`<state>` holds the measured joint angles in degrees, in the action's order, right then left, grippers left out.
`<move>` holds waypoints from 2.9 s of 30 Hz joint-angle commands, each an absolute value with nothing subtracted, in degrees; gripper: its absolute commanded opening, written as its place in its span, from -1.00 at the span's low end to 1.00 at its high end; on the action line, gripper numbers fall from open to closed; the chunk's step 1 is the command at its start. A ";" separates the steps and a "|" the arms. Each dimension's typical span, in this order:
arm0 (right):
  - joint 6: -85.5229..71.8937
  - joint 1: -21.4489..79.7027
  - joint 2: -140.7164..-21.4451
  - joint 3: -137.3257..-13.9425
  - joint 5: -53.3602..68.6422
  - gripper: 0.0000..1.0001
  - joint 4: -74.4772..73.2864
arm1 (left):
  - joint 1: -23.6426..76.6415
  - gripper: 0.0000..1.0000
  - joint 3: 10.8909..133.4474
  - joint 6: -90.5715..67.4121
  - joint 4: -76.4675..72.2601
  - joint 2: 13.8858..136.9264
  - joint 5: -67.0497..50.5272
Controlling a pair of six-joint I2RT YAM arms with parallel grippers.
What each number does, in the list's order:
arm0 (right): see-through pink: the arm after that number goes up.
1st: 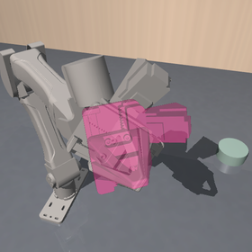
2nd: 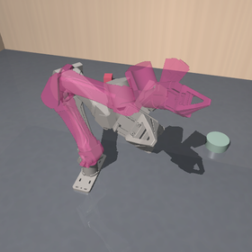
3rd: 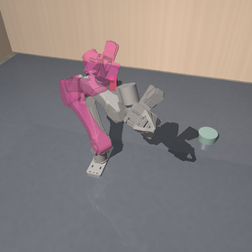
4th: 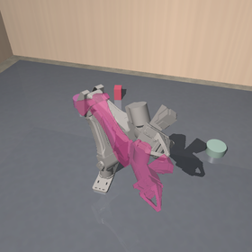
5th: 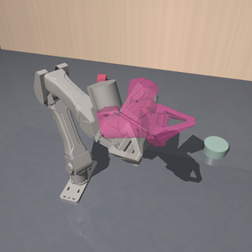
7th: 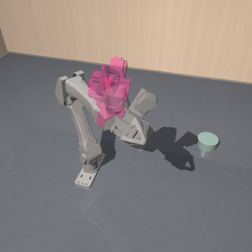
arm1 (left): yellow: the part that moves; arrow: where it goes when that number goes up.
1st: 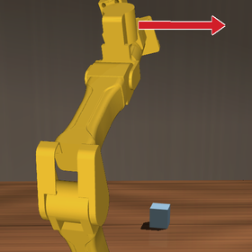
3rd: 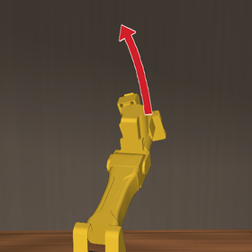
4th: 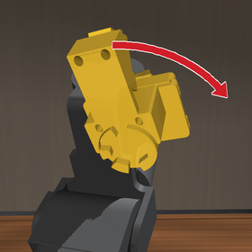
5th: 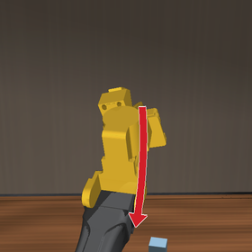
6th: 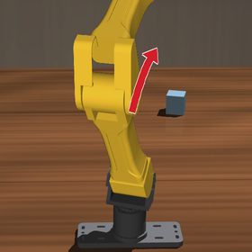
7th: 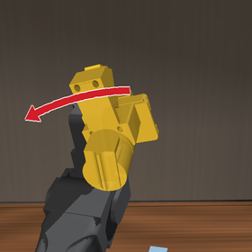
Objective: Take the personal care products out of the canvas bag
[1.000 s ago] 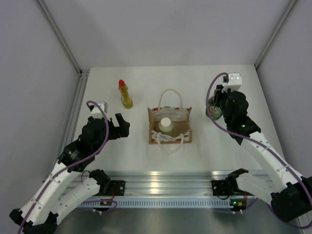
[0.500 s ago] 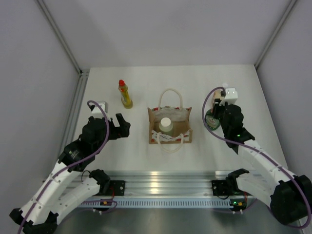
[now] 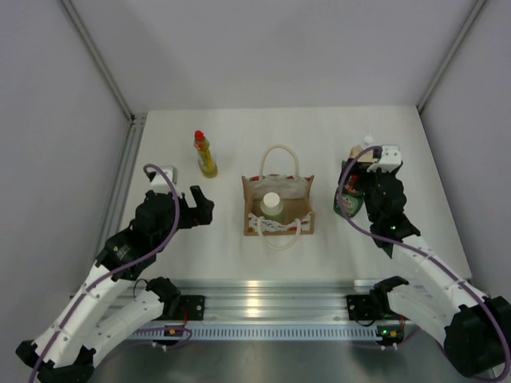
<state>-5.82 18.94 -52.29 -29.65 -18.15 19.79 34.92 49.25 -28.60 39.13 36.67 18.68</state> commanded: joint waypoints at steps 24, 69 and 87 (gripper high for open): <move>-24.52 17.93 -18.20 -26.37 3.60 0.99 -2.72 | 45.07 0.97 65.03 -25.84 38.49 62.13 10.01; -17.14 17.93 -20.04 -36.30 16.44 0.97 -18.90 | 54.23 0.96 77.18 -25.31 34.28 99.05 21.71; -18.19 17.84 -19.42 -36.04 16.96 0.97 -18.90 | 53.96 -0.61 75.15 -24.44 31.02 98.09 19.77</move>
